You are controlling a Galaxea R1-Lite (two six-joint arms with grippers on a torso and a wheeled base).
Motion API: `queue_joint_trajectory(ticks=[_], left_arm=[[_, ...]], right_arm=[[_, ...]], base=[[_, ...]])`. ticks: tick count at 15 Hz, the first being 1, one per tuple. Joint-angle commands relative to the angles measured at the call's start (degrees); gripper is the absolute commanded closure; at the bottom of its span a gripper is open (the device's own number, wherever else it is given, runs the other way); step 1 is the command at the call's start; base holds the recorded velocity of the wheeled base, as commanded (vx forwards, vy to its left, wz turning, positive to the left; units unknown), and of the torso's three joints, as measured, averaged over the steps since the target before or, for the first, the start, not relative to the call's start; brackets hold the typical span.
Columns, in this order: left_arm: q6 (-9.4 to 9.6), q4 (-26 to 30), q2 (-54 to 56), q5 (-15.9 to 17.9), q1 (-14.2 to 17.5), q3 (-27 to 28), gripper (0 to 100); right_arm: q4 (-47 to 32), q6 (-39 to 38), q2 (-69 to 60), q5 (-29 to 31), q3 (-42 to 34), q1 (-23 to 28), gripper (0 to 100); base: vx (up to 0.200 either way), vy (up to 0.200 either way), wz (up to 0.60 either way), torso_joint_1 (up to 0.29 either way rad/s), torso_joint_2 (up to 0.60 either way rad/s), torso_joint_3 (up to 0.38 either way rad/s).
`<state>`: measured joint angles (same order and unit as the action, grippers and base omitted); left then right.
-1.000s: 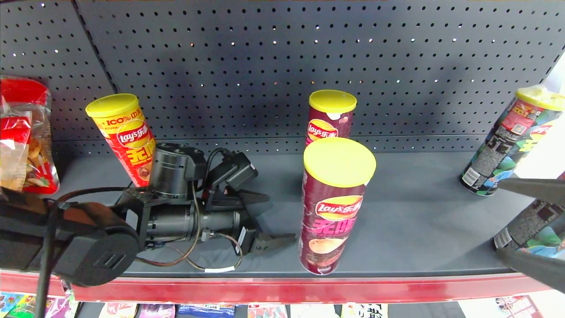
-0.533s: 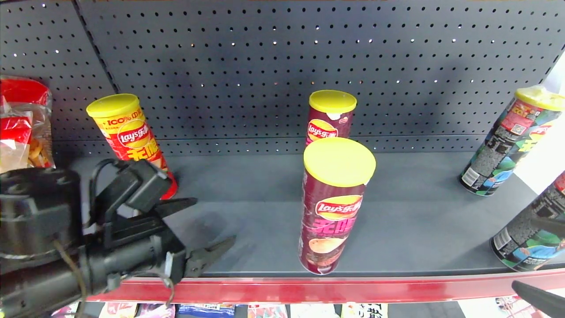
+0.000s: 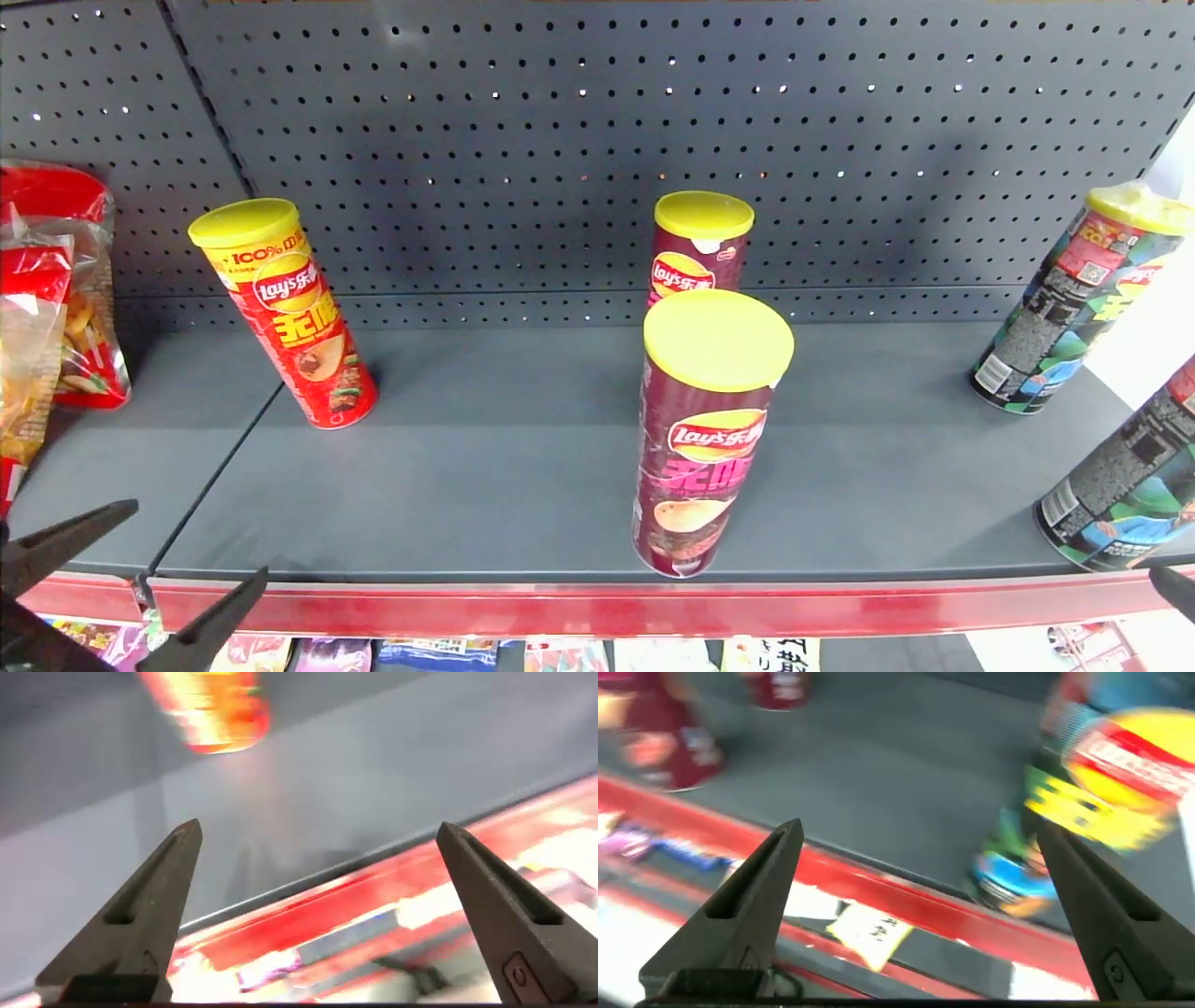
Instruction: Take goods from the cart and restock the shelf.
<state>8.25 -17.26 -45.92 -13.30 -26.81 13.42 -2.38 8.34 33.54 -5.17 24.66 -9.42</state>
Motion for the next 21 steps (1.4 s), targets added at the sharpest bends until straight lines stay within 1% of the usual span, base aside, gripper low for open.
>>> queue_joint_trajectory(ticks=[1,2,4,7,10,13,16,21], left_arm=[[0.89,0.04,4.17,-0.15,3.78,-0.50,0],[0.89,0.04,4.61,-0.15,4.13,-0.68,0],[0.89,2.06,6.72,-0.32,4.66,-1.47,0],[0.98,3.99,8.57,-0.24,4.66,-1.64,0],[0.98,4.17,9.01,-0.24,4.66,-1.82,0],[1.06,4.17,9.62,-0.32,4.75,-1.82,0],[1.06,4.25,9.89,-0.24,4.75,-2.17,0],[2.38,4.25,10.41,-0.24,4.66,-2.70,0]], right_arm=[[-0.08,0.10,-1.46,0.16,-1.81,0.81,0],[-0.08,0.10,-1.63,0.16,-2.16,0.81,0],[-0.08,0.19,-1.90,0.33,-2.69,0.90,0],[-0.17,0.27,-1.98,0.33,-2.69,0.81,0],[-0.17,0.45,-2.07,0.33,-3.30,0.81,0],[-0.17,0.45,-2.07,0.33,-3.57,0.81,0],[-0.08,0.45,-2.25,0.33,-4.36,0.81,0],[-0.17,0.45,-2.42,0.25,-5.24,0.72,0]], base=[[0.000,0.000,0.00,0.000,0.00,0.000],[-0.200,0.000,0.00,0.002,0.00,0.002],[-0.200,0.000,0.00,0.012,0.00,0.002],[-0.200,0.000,0.00,-0.003,-0.01,0.001],[-0.200,0.000,0.00,-0.001,0.01,0.005],[0.000,0.000,0.00,0.000,0.00,0.000],[0.000,-0.200,0.00,0.007,0.00,0.002],[0.000,-0.200,0.00,0.008,0.00,0.002]])
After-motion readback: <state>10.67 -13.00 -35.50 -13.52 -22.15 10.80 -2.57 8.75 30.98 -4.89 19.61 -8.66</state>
